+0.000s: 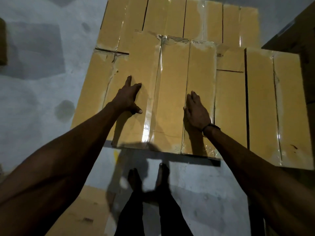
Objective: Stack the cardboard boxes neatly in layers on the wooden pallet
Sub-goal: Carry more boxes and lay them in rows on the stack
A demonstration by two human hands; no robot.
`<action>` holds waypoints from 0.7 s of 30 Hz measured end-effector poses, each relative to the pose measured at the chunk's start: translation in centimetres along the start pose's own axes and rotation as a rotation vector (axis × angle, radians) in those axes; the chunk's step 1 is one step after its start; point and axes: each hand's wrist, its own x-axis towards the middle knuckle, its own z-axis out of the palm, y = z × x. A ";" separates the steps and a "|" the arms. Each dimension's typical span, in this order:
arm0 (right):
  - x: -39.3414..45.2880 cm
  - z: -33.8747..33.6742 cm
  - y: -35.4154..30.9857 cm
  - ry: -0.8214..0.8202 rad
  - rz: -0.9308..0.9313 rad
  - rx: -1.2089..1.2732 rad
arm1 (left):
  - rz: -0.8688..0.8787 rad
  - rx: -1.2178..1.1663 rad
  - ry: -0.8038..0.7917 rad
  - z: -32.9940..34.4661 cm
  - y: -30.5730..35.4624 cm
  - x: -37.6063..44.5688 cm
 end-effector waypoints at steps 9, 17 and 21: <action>0.3 -0.3 0.0 -0.040 -0.016 -0.037 | -0.033 0.043 -0.063 0.4 -0.2 1.0; 0.4 -1.0 0.1 -0.121 -0.038 -0.074 | -0.123 0.113 -0.122 0.4 0.3 1.1; -0.8 -2.3 0.4 -0.145 -0.087 0.026 | -0.190 0.126 -0.125 1.2 1.3 -0.5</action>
